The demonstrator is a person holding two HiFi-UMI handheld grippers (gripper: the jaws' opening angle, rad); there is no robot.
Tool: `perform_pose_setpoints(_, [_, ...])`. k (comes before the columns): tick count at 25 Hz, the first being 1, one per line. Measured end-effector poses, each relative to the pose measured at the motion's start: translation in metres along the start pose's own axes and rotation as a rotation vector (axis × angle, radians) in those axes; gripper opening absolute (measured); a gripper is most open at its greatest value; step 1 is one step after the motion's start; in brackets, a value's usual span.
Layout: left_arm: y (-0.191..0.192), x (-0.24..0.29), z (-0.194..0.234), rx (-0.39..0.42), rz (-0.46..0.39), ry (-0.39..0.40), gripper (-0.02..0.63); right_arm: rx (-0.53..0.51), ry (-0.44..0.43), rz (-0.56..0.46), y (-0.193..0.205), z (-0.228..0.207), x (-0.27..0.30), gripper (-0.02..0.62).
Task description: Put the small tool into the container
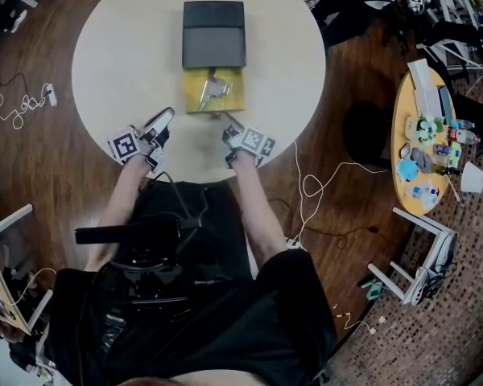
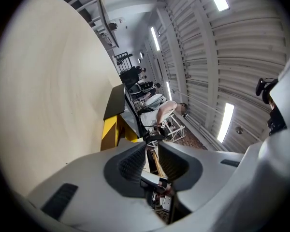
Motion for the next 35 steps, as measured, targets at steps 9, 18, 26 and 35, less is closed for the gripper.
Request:
perform_pose_setpoints(9, [0.000, 0.004, -0.002, 0.016, -0.003, -0.004, 0.088, 0.012, -0.015, -0.010, -0.011, -0.001, 0.017, -0.020])
perform_pose_setpoints(18, [0.000, 0.004, -0.007, 0.033, -0.033, -0.005, 0.087, 0.019, -0.033, -0.011, -0.027, -0.003, 0.031, -0.020])
perform_pose_setpoints(26, [-0.005, -0.004, -0.005, 0.021, -0.054, -0.031, 0.087, 0.030, -0.044, -0.024, -0.028, 0.001, 0.045, -0.020])
perform_pose_setpoints(35, [-0.006, -0.008, -0.004, 0.020, -0.072, -0.043, 0.088, 0.022, -0.039, -0.022, -0.043, 0.002, 0.067, -0.020])
Point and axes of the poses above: the fingertips, and each gripper's own axes: x forward along the fingers, z to its left, y out of its underside, the point moved 9 cm from there along -x, backward along the fingers, and after that the axes turned 12 degrees about -z, right-handed, at the moved point
